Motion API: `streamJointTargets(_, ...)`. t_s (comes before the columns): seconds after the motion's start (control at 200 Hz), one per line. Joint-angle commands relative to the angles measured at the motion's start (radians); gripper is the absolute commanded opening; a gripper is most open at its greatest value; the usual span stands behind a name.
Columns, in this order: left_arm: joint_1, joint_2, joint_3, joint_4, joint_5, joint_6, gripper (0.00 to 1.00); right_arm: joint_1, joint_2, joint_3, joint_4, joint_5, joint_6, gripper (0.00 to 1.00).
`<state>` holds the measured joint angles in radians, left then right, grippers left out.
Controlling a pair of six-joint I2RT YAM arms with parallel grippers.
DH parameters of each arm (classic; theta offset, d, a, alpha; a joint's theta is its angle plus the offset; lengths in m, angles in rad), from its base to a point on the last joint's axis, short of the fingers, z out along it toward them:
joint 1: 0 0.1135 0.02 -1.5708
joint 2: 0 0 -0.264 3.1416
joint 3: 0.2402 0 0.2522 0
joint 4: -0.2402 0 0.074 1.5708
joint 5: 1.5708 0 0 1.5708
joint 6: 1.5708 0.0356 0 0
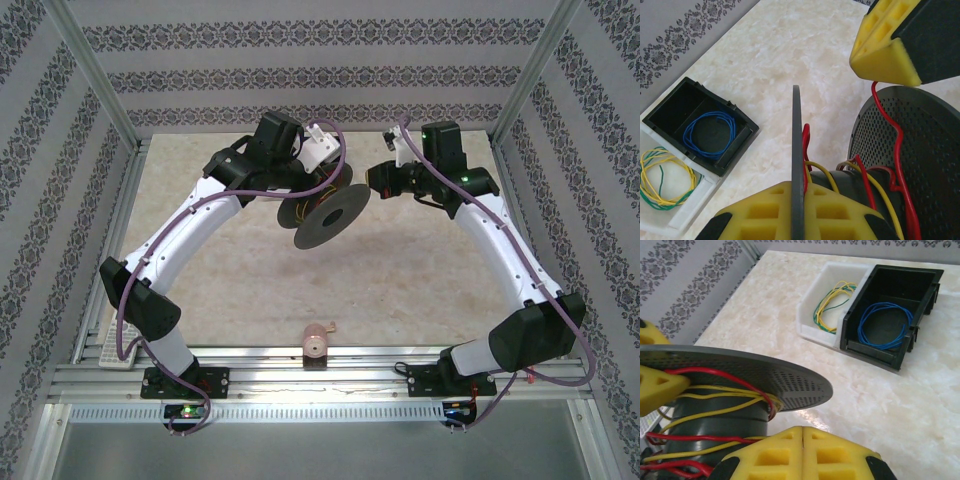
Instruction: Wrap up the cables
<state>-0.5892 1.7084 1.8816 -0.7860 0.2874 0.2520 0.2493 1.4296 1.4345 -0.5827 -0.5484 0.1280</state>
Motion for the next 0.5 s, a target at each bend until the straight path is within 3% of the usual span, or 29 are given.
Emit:
streamJointTargets(0.0,-0.013,-0.016,0.035,0.016,0.043,0.012,0.00,-0.037,-0.013,-0.050,0.061,0.019,0.024,0.00)
streamJointTargets(0.1,-0.012,-0.034,0.019,0.032,0.060,0.009,0.00,-0.096,0.011,-0.106,0.144,-0.058,0.055,0.00)
streamJointTargets(0.28,-0.012,-0.070,0.000,0.064,0.090,-0.004,0.00,-0.189,0.086,-0.272,0.446,-0.281,0.206,0.00)
streamJointTargets(0.495,0.005,-0.107,-0.017,0.136,0.179,-0.055,0.00,-0.188,0.116,-0.449,0.767,-0.329,0.376,0.00)
